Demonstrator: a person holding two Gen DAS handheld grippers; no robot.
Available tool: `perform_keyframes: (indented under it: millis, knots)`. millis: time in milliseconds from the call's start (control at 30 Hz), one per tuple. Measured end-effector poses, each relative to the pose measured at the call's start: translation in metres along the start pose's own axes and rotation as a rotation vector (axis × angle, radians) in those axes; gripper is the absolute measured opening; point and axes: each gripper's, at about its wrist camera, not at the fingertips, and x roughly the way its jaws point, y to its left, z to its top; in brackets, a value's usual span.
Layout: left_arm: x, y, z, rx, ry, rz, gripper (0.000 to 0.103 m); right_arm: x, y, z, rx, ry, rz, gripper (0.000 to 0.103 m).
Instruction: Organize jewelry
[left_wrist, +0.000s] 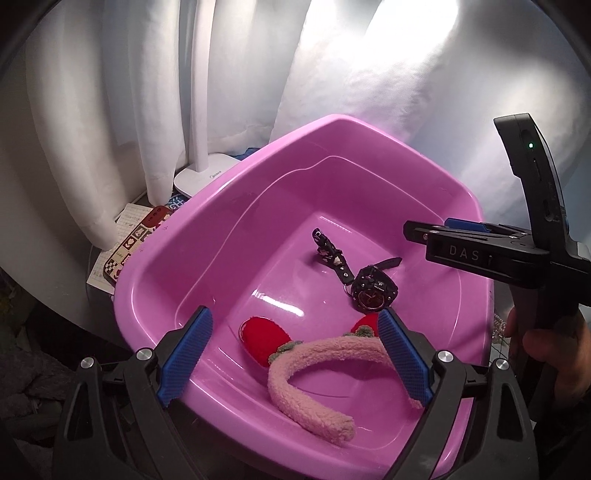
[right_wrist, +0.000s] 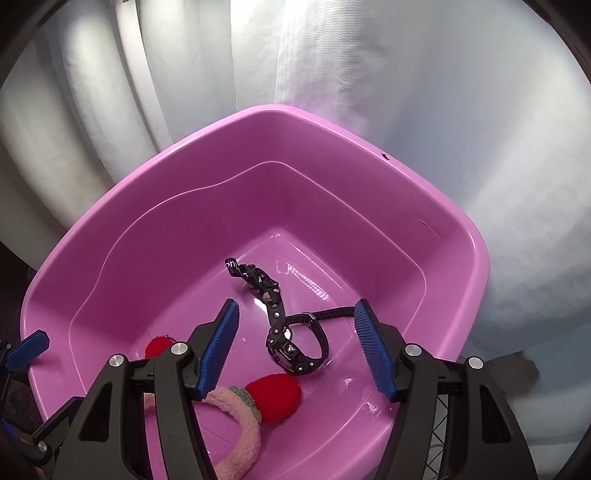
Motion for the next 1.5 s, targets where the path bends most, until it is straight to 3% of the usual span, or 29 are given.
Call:
perform_keyframes:
  millis: [533, 800, 967, 1100, 1500]
  knots:
    - [-0.035, -0.013, -0.019, 0.041, -0.041, -0.002, 0.089, -0.053, -0.002, -0.032, 0.043, -0.061, 0.005, 0.062]
    - [-0.057, -0.024, -0.028, 0.085, -0.082, -0.002, 0.089, -0.083, -0.011, -0.067, 0.129, -0.113, 0.045, 0.062]
    - [-0.068, -0.038, -0.03, 0.122, -0.102, -0.031, 0.089, -0.111, -0.023, -0.102, 0.196, -0.168, 0.058, 0.062]
    - [-0.071, -0.056, -0.033, 0.168, -0.106, -0.067, 0.09, -0.127, -0.045, -0.137, 0.292, -0.192, 0.051, 0.068]
    - [-0.059, -0.128, -0.051, 0.338, -0.053, -0.26, 0.092, -0.166, -0.139, -0.278, 0.655, -0.143, -0.147, 0.07]
